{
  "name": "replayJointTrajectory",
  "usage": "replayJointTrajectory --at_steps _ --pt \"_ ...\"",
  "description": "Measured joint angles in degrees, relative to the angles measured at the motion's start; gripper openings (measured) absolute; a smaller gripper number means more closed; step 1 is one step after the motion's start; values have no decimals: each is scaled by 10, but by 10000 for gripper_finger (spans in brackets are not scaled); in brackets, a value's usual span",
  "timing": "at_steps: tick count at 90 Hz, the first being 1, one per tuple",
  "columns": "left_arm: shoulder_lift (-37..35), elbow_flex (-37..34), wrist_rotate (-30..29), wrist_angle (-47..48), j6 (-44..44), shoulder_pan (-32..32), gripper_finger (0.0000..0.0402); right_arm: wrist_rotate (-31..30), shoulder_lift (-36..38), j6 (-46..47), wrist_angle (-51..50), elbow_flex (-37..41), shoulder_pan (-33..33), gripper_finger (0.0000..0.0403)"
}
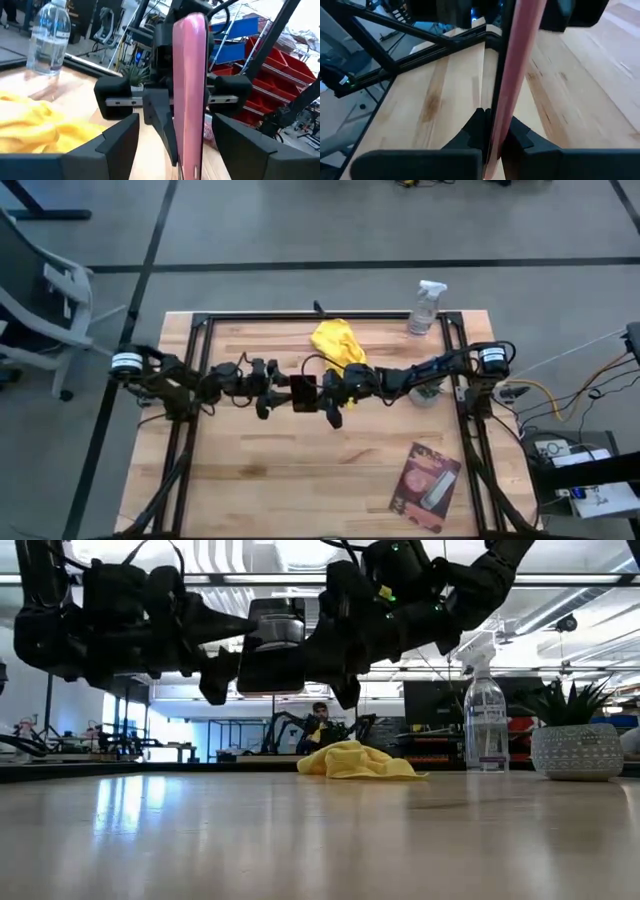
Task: Apply microfiber cloth
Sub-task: Spray the pink cellphone using the spray bottle
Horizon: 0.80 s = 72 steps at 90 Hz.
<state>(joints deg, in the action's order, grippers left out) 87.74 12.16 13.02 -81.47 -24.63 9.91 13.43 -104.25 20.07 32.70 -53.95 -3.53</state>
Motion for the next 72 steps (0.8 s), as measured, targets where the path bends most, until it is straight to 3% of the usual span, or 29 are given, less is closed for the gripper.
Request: replayJointTrajectory --at_steps 15,40,72 --pt "1 1 0 0 7 0 161 -1 0 5 7 0 0 9" --pt "-15 -1 -4 0 29 0 21 -19 0 2 10 0 0 13" --pt "-14 9 -9 2 35 0 16 -51 0 2 9 0 0 43"
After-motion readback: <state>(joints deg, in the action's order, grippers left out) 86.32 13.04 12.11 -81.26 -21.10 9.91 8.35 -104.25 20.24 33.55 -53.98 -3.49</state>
